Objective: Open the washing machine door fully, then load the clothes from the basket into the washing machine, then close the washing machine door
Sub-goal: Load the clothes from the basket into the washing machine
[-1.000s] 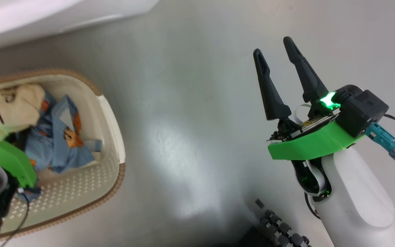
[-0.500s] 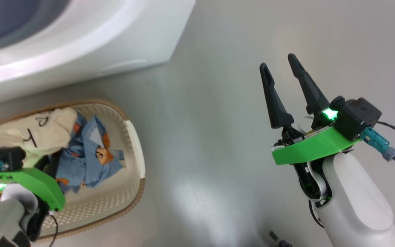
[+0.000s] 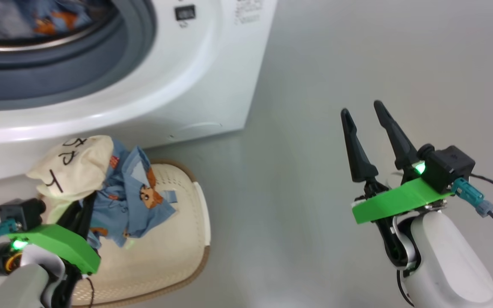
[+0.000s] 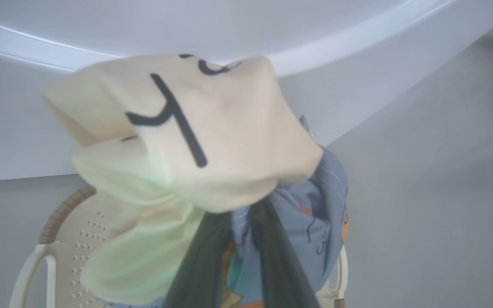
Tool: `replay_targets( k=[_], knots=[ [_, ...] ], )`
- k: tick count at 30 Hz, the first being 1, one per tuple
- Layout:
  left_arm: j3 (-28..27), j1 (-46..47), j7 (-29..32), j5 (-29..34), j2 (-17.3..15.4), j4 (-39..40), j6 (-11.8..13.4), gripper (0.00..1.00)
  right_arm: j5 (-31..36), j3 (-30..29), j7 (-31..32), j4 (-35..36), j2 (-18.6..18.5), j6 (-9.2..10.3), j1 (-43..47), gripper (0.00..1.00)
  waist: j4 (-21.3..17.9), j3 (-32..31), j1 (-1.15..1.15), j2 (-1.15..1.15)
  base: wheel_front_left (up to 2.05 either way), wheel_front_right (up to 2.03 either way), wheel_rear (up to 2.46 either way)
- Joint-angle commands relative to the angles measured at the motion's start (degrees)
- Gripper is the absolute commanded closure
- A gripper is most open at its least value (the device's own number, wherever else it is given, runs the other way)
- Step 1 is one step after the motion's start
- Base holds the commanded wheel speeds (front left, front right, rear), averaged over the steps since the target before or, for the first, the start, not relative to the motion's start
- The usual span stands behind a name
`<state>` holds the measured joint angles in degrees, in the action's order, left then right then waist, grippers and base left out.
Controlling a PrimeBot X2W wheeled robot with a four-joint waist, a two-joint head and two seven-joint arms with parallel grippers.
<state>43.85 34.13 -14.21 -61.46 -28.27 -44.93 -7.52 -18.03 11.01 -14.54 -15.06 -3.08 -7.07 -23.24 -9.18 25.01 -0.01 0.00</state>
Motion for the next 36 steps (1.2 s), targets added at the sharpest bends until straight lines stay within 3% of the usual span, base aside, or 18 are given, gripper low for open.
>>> replay_targets(
  k=[1,21,36],
  knots=[
    [-3.6,-1.4,-0.8,1.6,-1.7,2.1,0.0,1.00,0.7,0.7,-0.5,0.8,0.2,-0.42,1.4,0.00,3.5,-4.6,0.01,0.00,0.00,0.00,0.00],
    [-25.3,-16.7,-0.8,16.5,3.2,22.1,1.1,1.00,-1.6,-0.5,-0.5,-2.0,-2.4,-0.42,6.7,0.00,7.7,-17.1,0.01,0.00,0.00,0.00,0.00],
    [-32.2,-23.1,-0.8,22.3,4.5,35.3,3.9,1.00,-3.3,-0.9,-0.5,-1.8,-5.1,-0.42,8.8,0.00,9.8,-21.0,0.01,0.00,0.00,0.00,0.00]
  ],
)
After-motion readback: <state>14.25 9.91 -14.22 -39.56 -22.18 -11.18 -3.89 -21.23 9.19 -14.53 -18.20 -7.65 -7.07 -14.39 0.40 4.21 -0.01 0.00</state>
